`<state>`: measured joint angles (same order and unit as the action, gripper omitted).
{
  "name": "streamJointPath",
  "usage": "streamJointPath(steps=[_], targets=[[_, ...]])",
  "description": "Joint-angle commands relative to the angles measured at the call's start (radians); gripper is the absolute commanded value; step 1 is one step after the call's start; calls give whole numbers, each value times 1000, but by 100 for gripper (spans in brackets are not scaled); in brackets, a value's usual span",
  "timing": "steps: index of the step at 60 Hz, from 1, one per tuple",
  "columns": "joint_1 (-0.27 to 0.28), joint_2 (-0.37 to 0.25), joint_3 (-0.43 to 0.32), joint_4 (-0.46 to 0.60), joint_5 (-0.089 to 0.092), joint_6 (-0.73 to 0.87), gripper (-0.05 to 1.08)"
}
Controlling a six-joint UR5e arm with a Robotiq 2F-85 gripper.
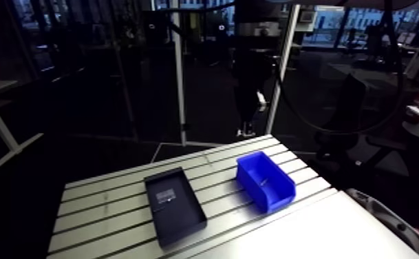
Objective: Pick up the M10 bolt from the tray and put it into the blue bin.
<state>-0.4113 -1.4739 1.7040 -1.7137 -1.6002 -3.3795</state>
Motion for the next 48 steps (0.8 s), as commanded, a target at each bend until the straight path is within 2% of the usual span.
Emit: streamJointPath(steps=[1,19,35,48], targets=[[-50,4,6,-11,-7,-175,107],[-73,16,6,-30,-29,-313,107],[-115,20,22,-114,-27,-374,107],[-121,67,35,-151,-29,-371,106]])
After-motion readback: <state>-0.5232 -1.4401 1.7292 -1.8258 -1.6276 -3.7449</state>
